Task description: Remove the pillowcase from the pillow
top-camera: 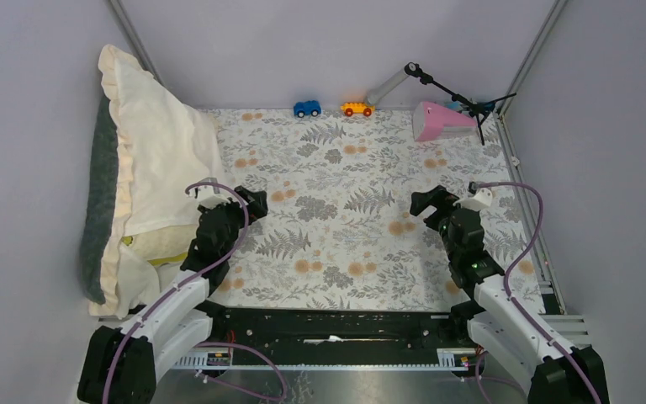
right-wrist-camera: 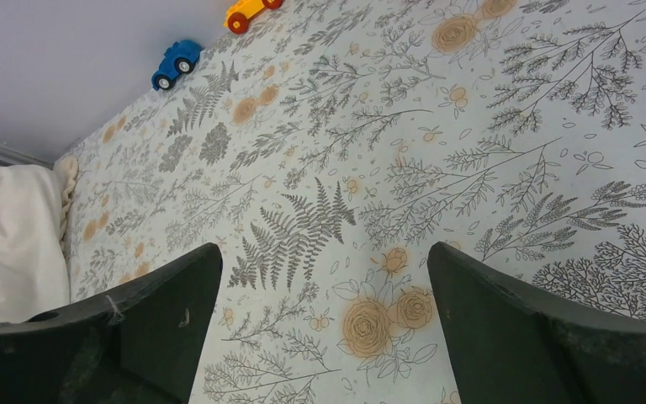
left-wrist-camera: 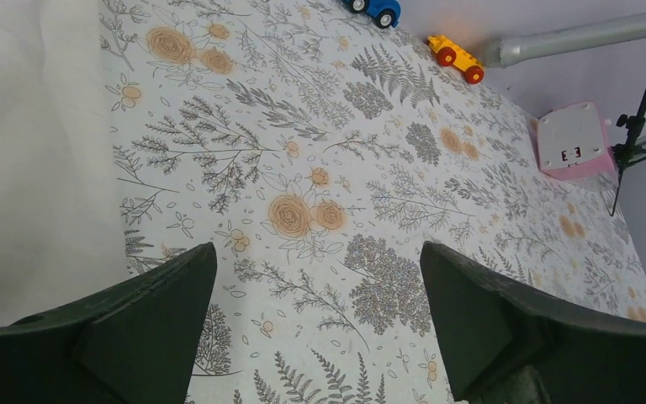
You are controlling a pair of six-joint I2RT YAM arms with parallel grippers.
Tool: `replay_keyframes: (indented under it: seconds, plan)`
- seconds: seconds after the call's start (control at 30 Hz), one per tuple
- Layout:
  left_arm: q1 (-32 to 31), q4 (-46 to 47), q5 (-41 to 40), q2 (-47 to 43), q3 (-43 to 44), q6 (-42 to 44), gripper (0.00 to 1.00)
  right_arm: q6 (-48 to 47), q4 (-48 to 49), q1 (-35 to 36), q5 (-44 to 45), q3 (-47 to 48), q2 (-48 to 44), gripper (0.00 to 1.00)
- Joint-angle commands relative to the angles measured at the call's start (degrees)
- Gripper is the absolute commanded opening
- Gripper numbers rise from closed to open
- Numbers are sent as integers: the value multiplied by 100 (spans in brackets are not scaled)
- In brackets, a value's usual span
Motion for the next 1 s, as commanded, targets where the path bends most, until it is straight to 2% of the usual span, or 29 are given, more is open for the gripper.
replay_keyframes:
  seconds: [0.0,0.23,0.33,0.47,0.67,0.8,0.9,0.97]
  plan:
    - [-1,283,-260,64,214,-68,99,-160,76,25,-241,201,108,100]
    - [-19,-444,-1131,17,611,201,99,92,434,24,-704,-6,338,100]
    - [-161,-1150,-2522,73,1124,214,99,166,578,24,-734,-82,383,100]
    - [-352,-2576,-4385,956,2345,419,99,207,631,24,-824,-90,445,100]
    - [-315,-3460,-5960,2584,3648,805,99,220,674,24,-787,-189,280,100]
    - [13,-3860,-6055,3164,4197,798,99,207,706,24,-754,-256,102,100]
    - [532,-3947,-5359,3187,4046,292,99,206,704,24,-726,-277,51,100]
    - [909,-3964,-4592,3182,3862,-133,99,206,705,27,-722,-278,50,100]
